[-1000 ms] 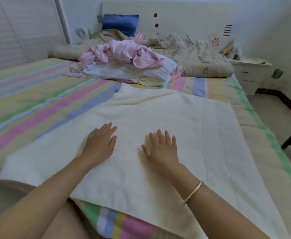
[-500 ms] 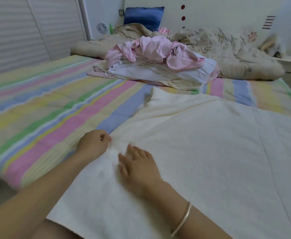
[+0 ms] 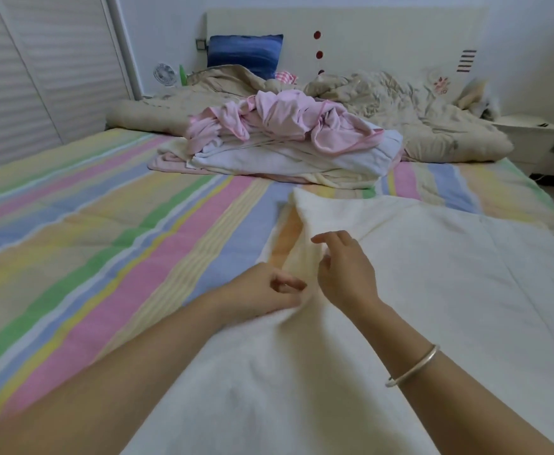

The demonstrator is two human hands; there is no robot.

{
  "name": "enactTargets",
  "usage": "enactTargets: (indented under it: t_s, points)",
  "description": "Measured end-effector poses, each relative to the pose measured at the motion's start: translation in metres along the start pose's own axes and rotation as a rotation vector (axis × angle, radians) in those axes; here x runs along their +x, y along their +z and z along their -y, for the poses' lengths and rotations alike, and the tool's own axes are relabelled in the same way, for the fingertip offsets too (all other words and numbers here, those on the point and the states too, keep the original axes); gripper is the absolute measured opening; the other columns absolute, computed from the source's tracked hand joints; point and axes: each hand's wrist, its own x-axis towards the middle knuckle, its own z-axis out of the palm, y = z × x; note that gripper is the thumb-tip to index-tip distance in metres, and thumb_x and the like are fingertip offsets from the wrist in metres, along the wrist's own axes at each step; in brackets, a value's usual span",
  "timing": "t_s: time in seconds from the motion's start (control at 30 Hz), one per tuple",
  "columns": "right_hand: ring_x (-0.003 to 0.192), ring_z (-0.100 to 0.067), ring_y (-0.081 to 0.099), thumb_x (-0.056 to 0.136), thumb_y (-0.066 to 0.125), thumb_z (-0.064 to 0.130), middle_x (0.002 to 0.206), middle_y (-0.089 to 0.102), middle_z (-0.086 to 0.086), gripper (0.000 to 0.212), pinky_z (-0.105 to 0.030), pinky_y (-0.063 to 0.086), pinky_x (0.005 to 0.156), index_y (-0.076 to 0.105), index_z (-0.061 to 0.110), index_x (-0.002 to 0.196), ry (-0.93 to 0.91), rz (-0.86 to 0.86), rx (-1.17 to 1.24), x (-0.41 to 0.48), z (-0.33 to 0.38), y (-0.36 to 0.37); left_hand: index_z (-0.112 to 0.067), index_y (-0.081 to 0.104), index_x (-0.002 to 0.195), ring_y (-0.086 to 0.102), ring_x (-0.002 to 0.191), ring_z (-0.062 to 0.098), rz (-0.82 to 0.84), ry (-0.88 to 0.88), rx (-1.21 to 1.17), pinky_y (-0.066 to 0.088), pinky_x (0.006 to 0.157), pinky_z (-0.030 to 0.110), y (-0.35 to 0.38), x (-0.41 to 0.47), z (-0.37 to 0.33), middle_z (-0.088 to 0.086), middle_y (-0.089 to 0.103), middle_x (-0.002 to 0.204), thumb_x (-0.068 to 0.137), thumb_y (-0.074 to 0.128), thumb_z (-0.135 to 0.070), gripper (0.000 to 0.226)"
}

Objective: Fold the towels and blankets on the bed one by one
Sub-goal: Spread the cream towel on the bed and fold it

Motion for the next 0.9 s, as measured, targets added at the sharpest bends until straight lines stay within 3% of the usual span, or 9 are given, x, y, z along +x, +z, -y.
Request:
enactTargets:
  t_s: [0.1,0.17,0.27,0.37,0.5,0.6,0.73,0.83,0.9]
  points:
    - [0.121,-0.017,0.043,0.092,0.04,0.006,0.132,0.05,0.007,0.042,-0.032,0.044,0.082,0.054,0.025,0.126,-0.063,0.005,-0.013,0.025,-0.004,0.003,-0.027,0.07,0.118,0.058,0.084,-0.007,0.14,0.061,0.157,0.045,0.086,0.013,0.02,0.006,-0.007,-0.024,0.066,0.087,0.086,0.062,-0.021,0.033]
    - [0.126,-0.017,0.04,0.096,0.043,0.014,0.134,0.052,0.007,0.036,-0.032,0.043,0.088,0.054,0.026,0.128,-0.142,0.046,-0.04,0.041,-0.003,0.01,-0.025,0.069,0.119,0.058,0.081,-0.001,0.167,0.063,0.178,0.05,0.086,0.02,0.028,0.01,-0.009,-0.019,0.064,0.085,0.085,0.061,-0.02,0.035]
    - [0.138,-0.018,0.03,0.099,0.043,0.03,0.136,0.053,0.007,0.034,-0.035,0.037,0.099,0.053,0.029,0.131,-0.22,0.286,-0.224,0.063,-0.004,0.024,-0.025,0.069,0.118,0.053,0.066,0.004,0.198,0.045,0.114,0.052,0.071,0.027,0.029,0.014,-0.007,-0.014,0.056,0.071,0.087,0.06,-0.02,0.033]
    - [0.13,-0.02,0.036,0.098,0.035,0.033,0.13,0.056,0.005,0.035,-0.037,0.035,0.097,0.056,0.027,0.125,-0.164,0.5,-0.59,0.075,-0.009,0.032,-0.022,0.068,0.117,0.047,0.045,0.004,0.206,-0.013,-0.073,0.039,0.044,0.02,0.018,0.019,-0.005,-0.012,0.059,0.063,0.094,0.055,-0.017,0.027]
    - [0.112,-0.024,0.05,0.097,0.04,0.028,0.117,0.06,-0.005,0.03,-0.034,0.041,0.084,0.062,0.015,0.113,0.066,0.269,-0.645,0.084,-0.032,0.01,-0.015,0.069,0.104,0.046,0.04,0.004,-0.134,-0.088,-0.368,0.032,0.037,0.017,0.006,0.037,0.006,-0.004,0.064,0.071,0.095,0.053,-0.01,0.018]
    - [0.107,-0.024,0.053,0.096,0.041,0.026,0.109,0.061,-0.006,0.028,-0.032,0.039,0.078,0.064,0.016,0.109,0.181,0.263,-0.701,0.08,-0.057,-0.009,-0.017,0.068,0.098,0.051,0.043,0.005,-0.271,-0.097,-0.271,0.037,0.043,0.015,0.005,0.059,0.015,-0.002,0.063,0.067,0.092,0.06,-0.014,0.01]
    - [0.107,-0.025,0.053,0.097,0.039,0.036,0.107,0.061,-0.007,0.032,-0.032,0.034,0.072,0.054,0.017,0.119,0.161,0.245,-0.682,0.08,-0.077,-0.015,-0.028,0.07,0.08,0.057,0.051,0.005,-0.311,-0.067,-0.084,0.044,0.05,0.016,0.013,0.09,0.008,-0.009,0.065,0.068,0.087,0.063,-0.018,0.013]
    - [0.105,-0.028,0.055,0.098,0.04,0.039,0.107,0.063,-0.009,0.036,-0.032,0.035,0.07,0.047,0.015,0.125,0.164,0.201,-0.587,0.095,-0.084,-0.011,-0.03,0.07,0.08,0.064,0.078,0.006,-0.37,-0.07,0.06,0.052,0.072,0.023,0.016,0.11,-0.001,-0.016,0.065,0.073,0.082,0.07,-0.031,0.003]
    - [0.102,-0.029,0.057,0.098,0.04,0.038,0.106,0.063,-0.01,0.037,-0.032,0.035,0.067,0.045,0.012,0.122,0.188,0.177,-0.556,0.107,-0.088,-0.005,-0.028,0.071,0.086,0.063,0.088,0.007,-0.376,-0.081,0.129,0.051,0.078,0.024,0.016,0.12,-0.005,-0.017,0.065,0.08,0.078,0.074,-0.043,0.018]
